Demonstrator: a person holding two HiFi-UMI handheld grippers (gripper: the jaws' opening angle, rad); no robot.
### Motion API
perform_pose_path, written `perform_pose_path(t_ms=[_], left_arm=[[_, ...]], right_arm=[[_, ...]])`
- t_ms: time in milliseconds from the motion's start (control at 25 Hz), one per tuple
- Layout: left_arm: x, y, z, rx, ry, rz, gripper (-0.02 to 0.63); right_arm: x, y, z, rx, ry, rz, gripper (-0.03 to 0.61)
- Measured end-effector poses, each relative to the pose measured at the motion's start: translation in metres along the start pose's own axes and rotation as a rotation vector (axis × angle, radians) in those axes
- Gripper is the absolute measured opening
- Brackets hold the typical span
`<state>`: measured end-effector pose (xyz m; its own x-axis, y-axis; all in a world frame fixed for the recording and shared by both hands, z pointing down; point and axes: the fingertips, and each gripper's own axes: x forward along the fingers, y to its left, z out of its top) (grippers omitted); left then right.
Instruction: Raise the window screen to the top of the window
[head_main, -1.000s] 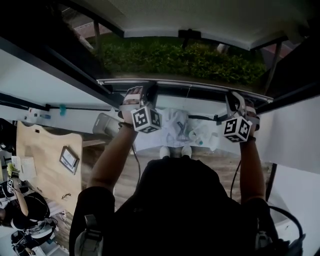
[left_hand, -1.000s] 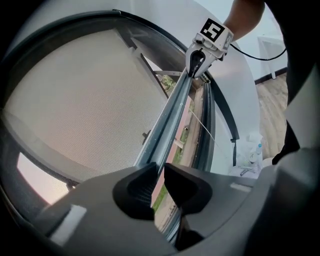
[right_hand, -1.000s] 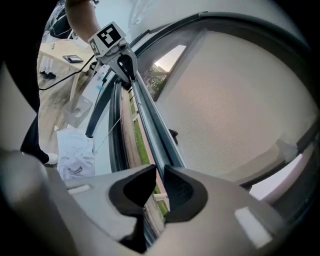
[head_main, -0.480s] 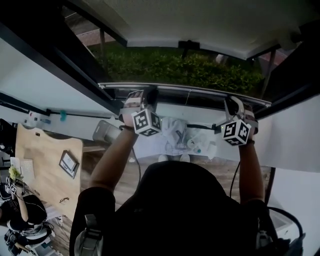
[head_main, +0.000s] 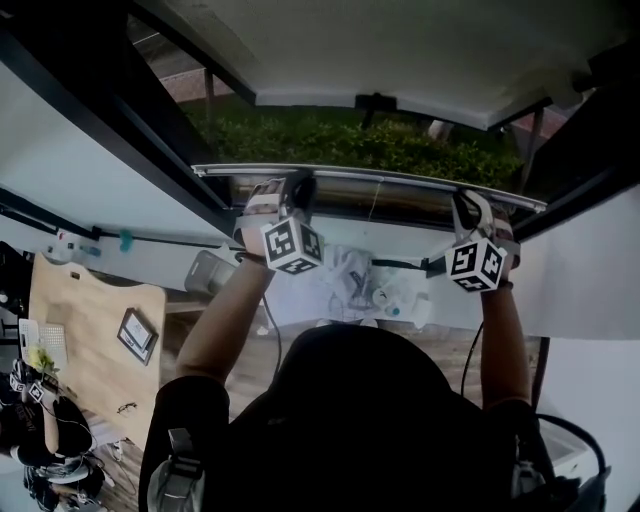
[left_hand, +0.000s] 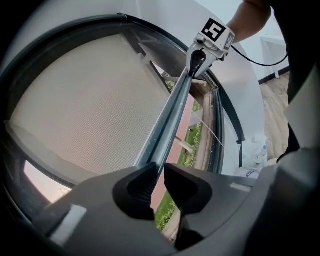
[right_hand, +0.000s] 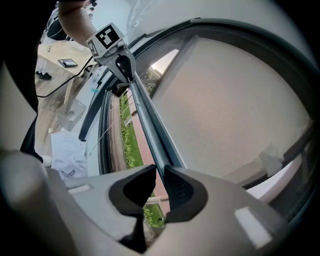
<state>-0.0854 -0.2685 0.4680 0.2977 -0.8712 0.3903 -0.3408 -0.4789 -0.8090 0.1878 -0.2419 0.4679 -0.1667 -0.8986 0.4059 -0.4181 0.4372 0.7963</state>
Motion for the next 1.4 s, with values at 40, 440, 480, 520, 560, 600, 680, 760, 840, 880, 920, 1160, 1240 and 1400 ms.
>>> perform_pose_path(t_ms=[40,440,480,520,560,600,680,760,840,880,920,1160,1240,1400], left_arm=[[-0.001,0.002,0.001,0.005,-0.005,0.009,0.052],[-0.012,0.021,0.011,0.018,-0.01,0.006,0.052],[-0.014,0.024,0.013,0.022,-0.016,0.012,0.052],[-0.016,0.028,0.015,0.025,-0.024,0.023,0.052],[-0.018,0.033,0.017,0.028,-0.035,0.037,0.052],[-0.02,0.038,0.019,0.03,-0.046,0.052,0.052],[-0.023,0.046,0.024,0.033,-0.062,0.072,0.052],[-0.024,0.05,0.027,0.035,-0.057,0.067,0.052],[-0.025,0.051,0.028,0.04,-0.048,0.053,0.052],[-0.026,0.051,0.029,0.044,-0.046,0.048,0.051],[-0.027,0.052,0.029,0.047,-0.048,0.046,0.051],[-0.032,0.057,0.031,0.071,-0.057,0.049,0.048],[-0.033,0.058,0.033,0.06,-0.055,0.041,0.048],[-0.036,0.067,0.037,0.04,-0.06,0.033,0.051]], right_arm=[[-0.001,-0.002,0.001,-0.002,-0.001,-0.006,0.052],[-0.011,-0.021,0.012,-0.02,-0.003,-0.02,0.052],[-0.012,-0.024,0.014,-0.023,-0.006,-0.026,0.052],[-0.014,-0.027,0.016,-0.024,-0.01,-0.035,0.052],[-0.017,-0.032,0.018,-0.024,-0.015,-0.045,0.052],[-0.019,-0.036,0.021,-0.021,-0.019,-0.054,0.052],[-0.023,-0.045,0.025,-0.014,-0.021,-0.057,0.052],[-0.024,-0.05,0.027,-0.009,-0.015,-0.041,0.052],[-0.025,-0.051,0.028,-0.008,-0.011,-0.031,0.052],[-0.026,-0.051,0.028,-0.008,-0.009,-0.028,0.052],[-0.027,-0.052,0.029,-0.007,-0.007,-0.025,0.052],[-0.031,-0.056,0.033,-0.003,-0.002,0.0,0.052],[-0.032,-0.057,0.033,-0.005,-0.004,0.001,0.052],[-0.035,-0.066,0.037,-0.011,-0.001,-0.01,0.052]])
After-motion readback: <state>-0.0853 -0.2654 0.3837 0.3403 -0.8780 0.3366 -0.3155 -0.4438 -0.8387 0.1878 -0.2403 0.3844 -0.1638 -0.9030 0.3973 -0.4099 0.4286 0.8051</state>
